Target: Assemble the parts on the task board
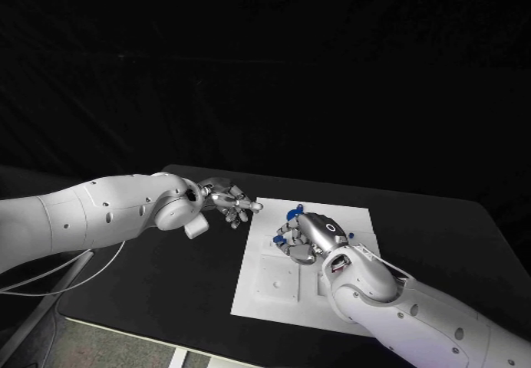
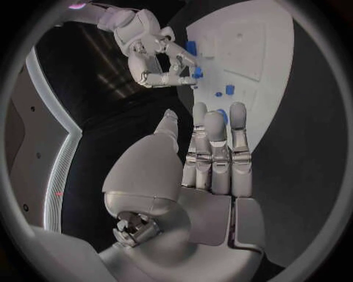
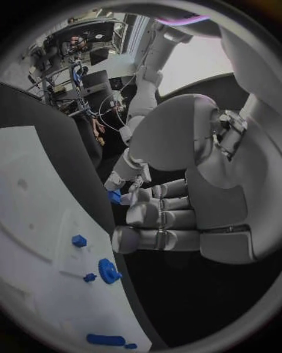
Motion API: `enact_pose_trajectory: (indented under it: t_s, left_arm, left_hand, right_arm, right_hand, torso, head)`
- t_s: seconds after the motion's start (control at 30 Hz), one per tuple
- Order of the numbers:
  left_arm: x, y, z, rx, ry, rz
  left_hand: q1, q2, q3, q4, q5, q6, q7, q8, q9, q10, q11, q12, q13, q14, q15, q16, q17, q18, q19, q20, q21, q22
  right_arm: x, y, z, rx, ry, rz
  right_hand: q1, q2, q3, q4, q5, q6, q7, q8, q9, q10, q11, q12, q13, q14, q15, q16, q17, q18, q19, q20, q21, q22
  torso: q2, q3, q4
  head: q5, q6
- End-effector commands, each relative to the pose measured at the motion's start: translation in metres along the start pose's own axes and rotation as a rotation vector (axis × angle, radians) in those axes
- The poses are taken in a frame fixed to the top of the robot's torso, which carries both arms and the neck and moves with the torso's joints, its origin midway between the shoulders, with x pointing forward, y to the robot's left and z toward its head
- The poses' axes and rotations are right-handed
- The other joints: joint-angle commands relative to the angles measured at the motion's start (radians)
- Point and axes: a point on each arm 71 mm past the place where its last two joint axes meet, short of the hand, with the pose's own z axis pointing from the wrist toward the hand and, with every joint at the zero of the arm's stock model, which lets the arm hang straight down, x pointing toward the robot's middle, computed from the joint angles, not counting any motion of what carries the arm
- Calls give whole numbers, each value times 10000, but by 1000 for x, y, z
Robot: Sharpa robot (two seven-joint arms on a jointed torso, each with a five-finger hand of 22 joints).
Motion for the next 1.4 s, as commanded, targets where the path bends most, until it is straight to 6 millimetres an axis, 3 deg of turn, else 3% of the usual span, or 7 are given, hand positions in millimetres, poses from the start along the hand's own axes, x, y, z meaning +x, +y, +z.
enact_pose_trajectory:
  t_s: [0.03,0.37,0.47,0.5,0.63,0.8,1.4]
  left_arm:
    - [14,-2,1,226,1416,662]
    - [25,-5,5,404,1777,1044]
    - [27,-6,6,506,1663,988]
    - [27,-6,6,522,1647,959]
    - [29,-7,7,553,1613,891]
    - [32,-8,9,589,1587,856]
    - [43,-13,13,718,1672,1269]
  left_hand:
    - [-262,-93,91,168,-63,-88,-24,-17,17,402,-124,363,170,76,-108,363,99,-149,73,-95,164,232]
    - [-960,-171,375,832,-63,-259,-161,30,65,357,-196,704,348,-55,-167,906,-62,-149,-112,-143,741,227]
    - [-1338,-146,494,1033,19,-10,-184,150,859,303,-186,757,397,-127,-164,1010,-122,-149,-196,-152,922,222]
    - [-1421,-78,485,967,311,-360,-167,652,1326,255,-174,791,442,-144,-154,1062,-145,-149,-234,-159,1007,223]
    - [-1792,114,398,1218,469,-2508,-191,4322,3508,-31,-147,1254,738,-252,-149,1378,-343,-149,-405,-140,1359,205]
    - [-2032,102,497,1471,677,-3413,-151,5908,4011,-199,-59,1472,820,-318,-85,1554,-614,-149,-472,-109,1501,201]
    - [-1762,334,290,983,720,-3807,-54,6397,3640,-585,47,1590,885,-547,-2,1721,-981,-135,-629,-35,1527,197]
  right_arm:
    - [-5,-1,1,100,-190,65]
    - [-17,-3,4,182,-528,176]
    - [-21,-4,4,198,-606,216]
    - [-21,-4,4,202,-620,230]
    - [-23,-3,5,191,-655,279]
    - [-24,-1,5,153,-697,336]
    - [-26,7,6,11,-786,504]
  right_hand:
    - [70,-53,12,70,107,64,-1,24,6,12,-17,-22,0,1,-40,-27,18,-13,50,8,21,650]
    - [76,-78,52,97,133,74,-2,24,6,25,-21,-15,9,11,-42,-21,28,-14,56,6,51,655]
    - [77,-81,54,99,136,74,-2,24,6,25,-21,-16,9,11,-42,-22,28,-14,56,6,53,655]
    - [83,-101,70,108,153,77,-2,24,6,27,-23,-19,7,10,-43,-34,21,-15,56,5,60,656]
    - [83,-101,70,108,153,77,-2,24,6,27,-23,-19,7,10,-43,-34,21,-15,56,5,60,656]
    - [91,-109,87,120,184,75,-1,25,6,24,-24,-32,-3,15,-44,-32,28,-14,57,3,67,657]
    - [97,-122,109,124,223,72,1,24,6,34,-25,-27,4,21,-46,-33,33,-12,59,2,85,660]
  torso:
    - [-3,-13,16]
    - [-2,-30,23]
    - [2,-28,24]
    - [0,-27,28]
    - [-2,-26,27]
    - [-1,-23,21]
    - [2,-22,22]
  head:
    - [-59,3]
    - [-151,-48]
    - [-181,-67]
    - [-188,-65]
    - [-189,-78]
    - [-189,-106]
    - [-244,-106]
